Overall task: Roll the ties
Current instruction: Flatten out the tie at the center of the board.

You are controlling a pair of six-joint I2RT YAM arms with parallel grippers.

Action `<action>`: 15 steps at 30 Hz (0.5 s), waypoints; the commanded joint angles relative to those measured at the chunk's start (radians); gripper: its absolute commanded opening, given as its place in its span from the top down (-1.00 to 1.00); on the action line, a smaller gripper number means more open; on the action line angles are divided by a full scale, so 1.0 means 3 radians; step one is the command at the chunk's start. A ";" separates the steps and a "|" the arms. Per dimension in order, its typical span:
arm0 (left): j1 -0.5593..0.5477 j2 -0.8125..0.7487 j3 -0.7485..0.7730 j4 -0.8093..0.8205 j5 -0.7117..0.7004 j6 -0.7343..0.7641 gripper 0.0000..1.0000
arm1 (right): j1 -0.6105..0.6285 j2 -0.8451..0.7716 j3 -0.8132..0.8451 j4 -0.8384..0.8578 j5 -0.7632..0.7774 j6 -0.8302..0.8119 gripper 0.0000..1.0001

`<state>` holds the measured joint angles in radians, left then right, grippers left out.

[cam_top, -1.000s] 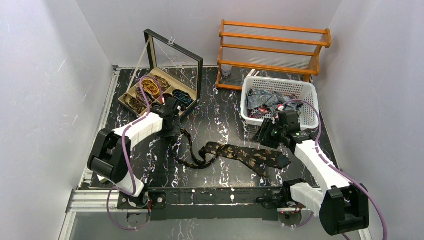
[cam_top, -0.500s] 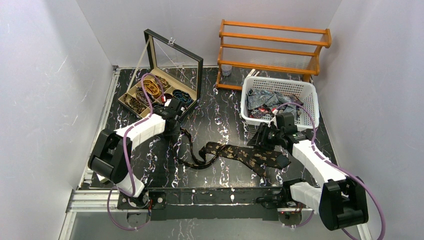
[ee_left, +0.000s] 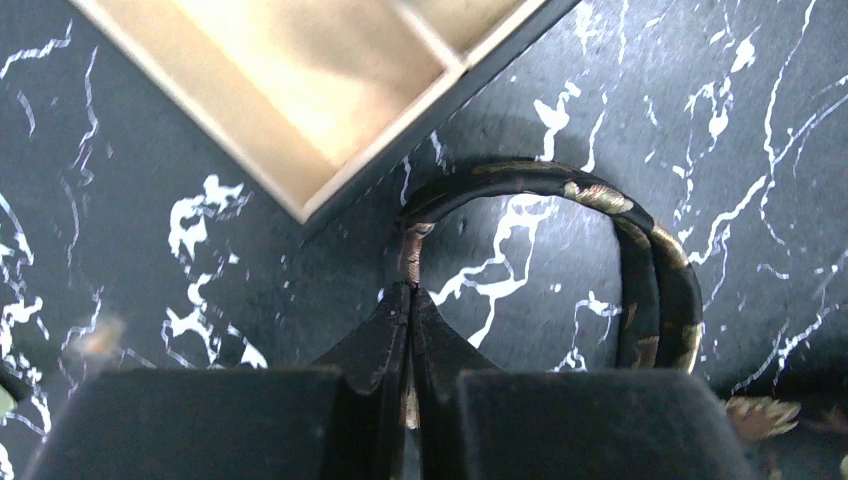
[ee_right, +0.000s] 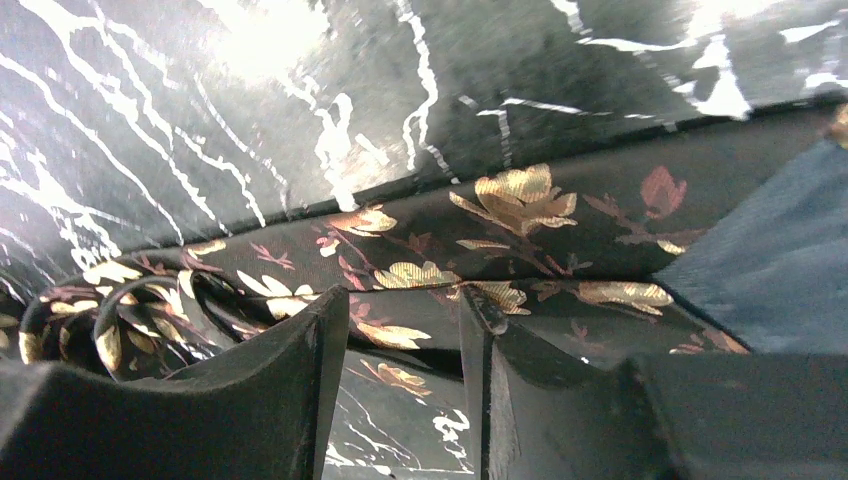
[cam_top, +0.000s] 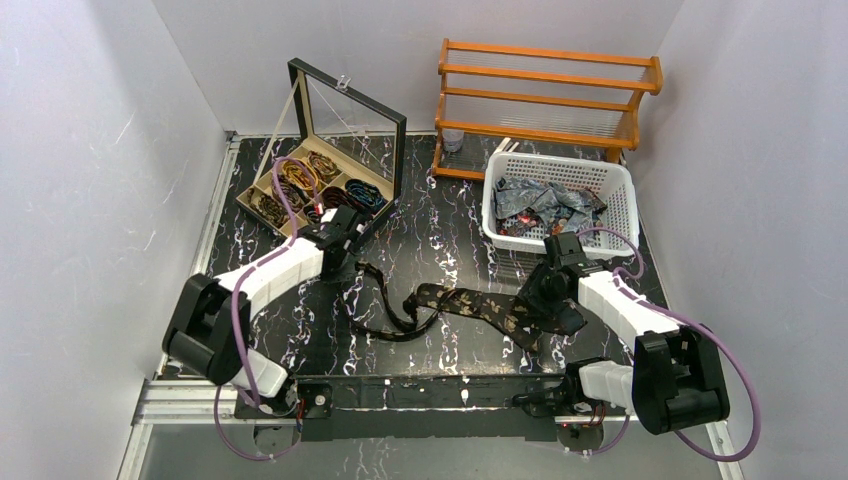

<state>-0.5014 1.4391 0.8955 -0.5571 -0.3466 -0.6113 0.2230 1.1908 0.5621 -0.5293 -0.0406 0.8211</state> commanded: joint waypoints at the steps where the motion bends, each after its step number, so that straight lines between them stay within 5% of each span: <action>1: -0.0020 -0.0420 -0.0220 -0.0434 -0.0047 -0.0367 1.00 | -0.0230 -0.0020 -0.0022 -0.0310 0.0539 0.0111 -0.03; 10: -0.0026 -0.0756 -0.0548 -0.0800 -0.0149 -0.0804 1.00 | -0.0307 -0.0408 0.0068 -0.0530 0.0962 0.0302 -0.03; 15: -0.0031 -0.0810 -0.0379 -0.1214 -0.0464 -0.1072 1.00 | -0.0304 -0.0498 0.0356 -0.0434 0.0758 -0.0204 -0.06</action>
<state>-0.5064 1.2240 0.7387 -0.7773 -0.3664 -0.8375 0.1368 1.0794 0.5770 -0.6735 0.1951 0.8677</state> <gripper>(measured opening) 0.007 0.516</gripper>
